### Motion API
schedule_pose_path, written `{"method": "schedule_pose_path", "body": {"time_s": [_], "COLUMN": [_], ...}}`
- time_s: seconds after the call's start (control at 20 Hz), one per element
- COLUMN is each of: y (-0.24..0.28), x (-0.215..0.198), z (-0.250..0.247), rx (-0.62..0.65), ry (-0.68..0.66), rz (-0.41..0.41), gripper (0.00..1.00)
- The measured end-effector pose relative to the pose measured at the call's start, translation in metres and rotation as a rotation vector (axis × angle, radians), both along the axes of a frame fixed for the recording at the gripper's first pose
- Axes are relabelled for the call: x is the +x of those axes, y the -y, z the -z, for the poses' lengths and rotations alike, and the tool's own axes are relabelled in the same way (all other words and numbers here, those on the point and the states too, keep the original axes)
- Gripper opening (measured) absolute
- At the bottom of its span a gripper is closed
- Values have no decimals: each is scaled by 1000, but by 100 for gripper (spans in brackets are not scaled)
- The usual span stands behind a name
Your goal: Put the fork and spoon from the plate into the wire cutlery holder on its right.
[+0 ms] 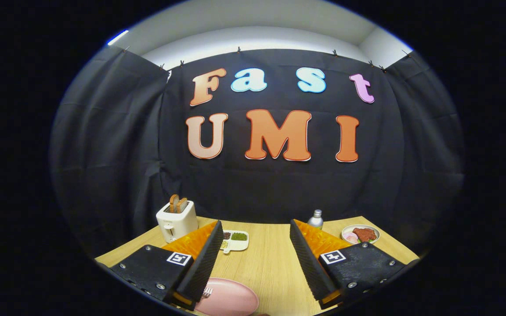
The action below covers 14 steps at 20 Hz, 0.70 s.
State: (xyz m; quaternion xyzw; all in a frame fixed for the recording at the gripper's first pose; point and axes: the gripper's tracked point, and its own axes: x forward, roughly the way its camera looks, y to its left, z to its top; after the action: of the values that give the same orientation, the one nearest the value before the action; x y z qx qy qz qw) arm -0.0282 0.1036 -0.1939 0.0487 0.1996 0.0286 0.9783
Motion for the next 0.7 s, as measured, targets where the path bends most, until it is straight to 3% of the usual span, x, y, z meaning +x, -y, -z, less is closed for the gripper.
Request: {"method": "schedule_pose_path", "body": {"time_s": [0.15,0.7], "y": [-31,-87], "x": [-12,-73], "z": [20,122], "rx": [12,-10], "ry": [-46,-280], "rz": [-12,-42], "gripper": [96,97]}}
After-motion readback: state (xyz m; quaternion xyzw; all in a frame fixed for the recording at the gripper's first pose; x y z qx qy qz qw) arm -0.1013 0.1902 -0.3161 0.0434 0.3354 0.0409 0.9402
